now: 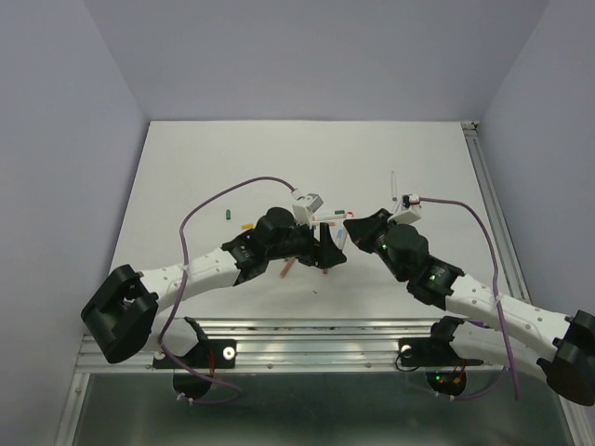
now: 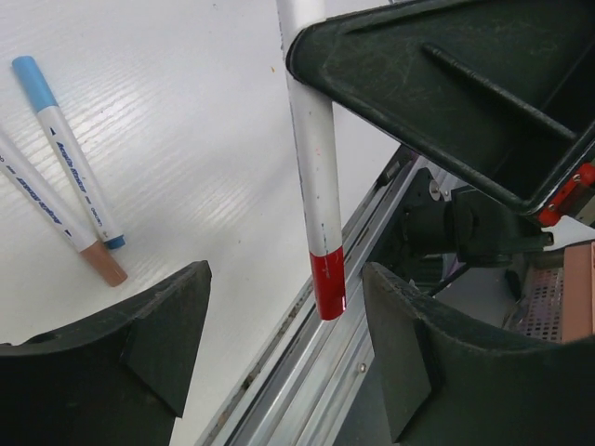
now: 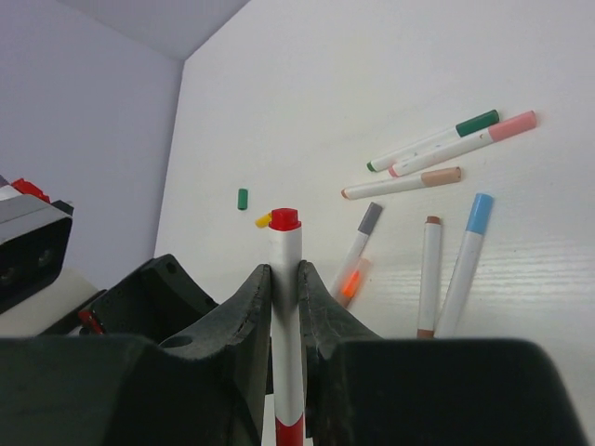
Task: Open the pen caps
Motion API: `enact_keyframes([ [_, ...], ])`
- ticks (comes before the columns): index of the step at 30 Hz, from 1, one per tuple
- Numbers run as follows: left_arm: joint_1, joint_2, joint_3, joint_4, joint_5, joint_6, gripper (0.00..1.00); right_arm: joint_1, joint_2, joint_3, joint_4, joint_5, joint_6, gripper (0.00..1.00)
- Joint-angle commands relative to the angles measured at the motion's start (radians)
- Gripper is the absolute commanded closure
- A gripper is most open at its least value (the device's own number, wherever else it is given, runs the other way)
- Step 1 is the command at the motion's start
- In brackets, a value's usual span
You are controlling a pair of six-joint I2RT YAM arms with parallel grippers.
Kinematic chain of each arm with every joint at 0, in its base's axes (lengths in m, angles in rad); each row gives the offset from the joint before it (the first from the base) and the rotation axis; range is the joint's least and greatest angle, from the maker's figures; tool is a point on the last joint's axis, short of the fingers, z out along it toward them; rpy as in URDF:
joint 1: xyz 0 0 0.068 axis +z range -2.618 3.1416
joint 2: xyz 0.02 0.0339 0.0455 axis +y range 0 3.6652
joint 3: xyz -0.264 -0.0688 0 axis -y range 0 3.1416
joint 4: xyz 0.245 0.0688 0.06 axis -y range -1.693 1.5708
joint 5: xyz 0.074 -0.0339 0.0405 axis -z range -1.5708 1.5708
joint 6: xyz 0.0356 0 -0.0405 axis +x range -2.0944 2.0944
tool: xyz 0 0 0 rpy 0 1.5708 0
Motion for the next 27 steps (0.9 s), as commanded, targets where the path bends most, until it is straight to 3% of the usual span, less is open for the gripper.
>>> enact_keyframes([
  [1, -0.006, 0.008, 0.054, 0.053, 0.016, 0.012, 0.25, 0.007, -0.014, 0.017, 0.009, 0.066, 0.050, 0.99],
  [8, -0.011, 0.042, 0.077, 0.054, 0.032, 0.026, 0.29, 0.007, 0.019, 0.030, 0.003, 0.056, 0.067, 0.99],
  [13, -0.011, 0.054, 0.085, 0.053, 0.048, 0.033, 0.51, 0.007, 0.025, 0.033, -0.006, 0.089, 0.078, 0.99],
  [18, -0.012, 0.062, 0.086, 0.053, 0.057, 0.032, 0.56, 0.008, 0.029, 0.042, -0.035, 0.163, 0.104, 0.99],
  [20, -0.014, 0.065, 0.086, 0.054, 0.059, 0.032, 0.64, 0.007, 0.029, 0.042, -0.040, 0.189, 0.118, 0.99],
  [21, -0.014, 0.067, 0.085, 0.053, 0.059, 0.030, 0.85, 0.007, 0.029, 0.043, -0.046, 0.204, 0.118, 0.99],
  [22, -0.014, 0.068, 0.086, 0.053, 0.059, 0.029, 1.00, 0.007, 0.031, 0.046, -0.050, 0.218, 0.121, 0.99],
  [27, -0.018, 0.060, 0.073, 0.056, 0.033, 0.021, 1.00, 0.007, 0.055, 0.063, -0.032, 0.241, 0.098, 0.99],
])
